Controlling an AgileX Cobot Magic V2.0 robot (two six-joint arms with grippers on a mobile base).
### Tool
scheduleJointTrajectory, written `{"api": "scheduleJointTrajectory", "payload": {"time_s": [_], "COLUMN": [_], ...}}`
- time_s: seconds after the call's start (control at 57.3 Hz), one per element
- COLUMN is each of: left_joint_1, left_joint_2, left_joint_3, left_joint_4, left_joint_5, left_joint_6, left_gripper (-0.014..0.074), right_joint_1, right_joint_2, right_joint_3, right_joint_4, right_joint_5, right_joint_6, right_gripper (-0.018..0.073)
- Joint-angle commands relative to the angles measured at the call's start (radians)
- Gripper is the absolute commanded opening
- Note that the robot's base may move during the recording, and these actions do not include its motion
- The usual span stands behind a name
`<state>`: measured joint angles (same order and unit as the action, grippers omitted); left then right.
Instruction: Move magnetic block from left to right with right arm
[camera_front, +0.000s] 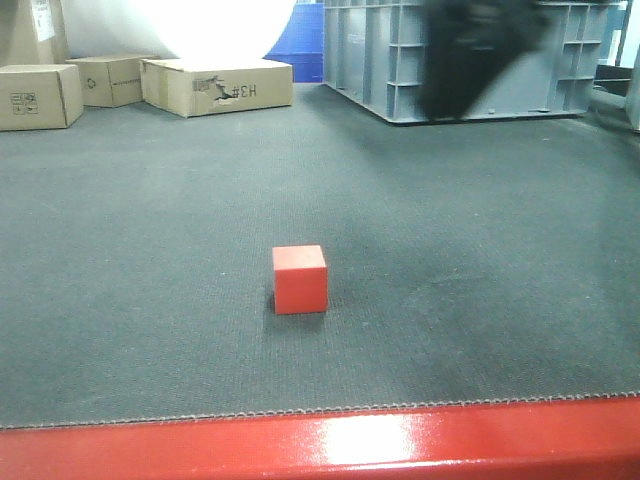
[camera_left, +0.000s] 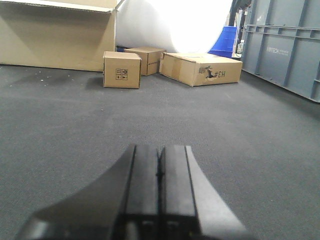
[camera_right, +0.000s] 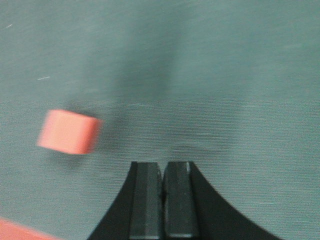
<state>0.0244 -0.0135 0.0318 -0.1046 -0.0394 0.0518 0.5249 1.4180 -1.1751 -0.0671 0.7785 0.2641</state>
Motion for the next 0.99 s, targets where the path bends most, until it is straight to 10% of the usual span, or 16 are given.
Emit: {"api": "scheduleJointTrajectory", "payload": {"time_s": [0.0,0.541,0.977], "left_joint_1": [-0.008,-0.008,-0.008], "left_joint_2": [-0.008,-0.008,-0.008], "left_joint_3": [0.008,0.008,0.008], "left_joint_4": [-0.005,-0.005,-0.005], "left_joint_5": [-0.086,-0.086,-0.086], "left_joint_6": [0.000,0.000,0.000], "left_gripper": [-0.0126,-0.0126,-0.0126], "right_joint_1": [-0.060,-0.503,-0.544], "right_joint_2": [-0.121,-0.594,-1.010], "right_joint_3": [0.092,0.586,0.893], "right_joint_4": [0.002,0.131,0.023], "right_joint_5": [-0.167,-0.566,-0.795], "right_joint_6": [-0.089,-0.215,-0.215], "right_gripper": [0.0032,0.0032,0.0032]}}
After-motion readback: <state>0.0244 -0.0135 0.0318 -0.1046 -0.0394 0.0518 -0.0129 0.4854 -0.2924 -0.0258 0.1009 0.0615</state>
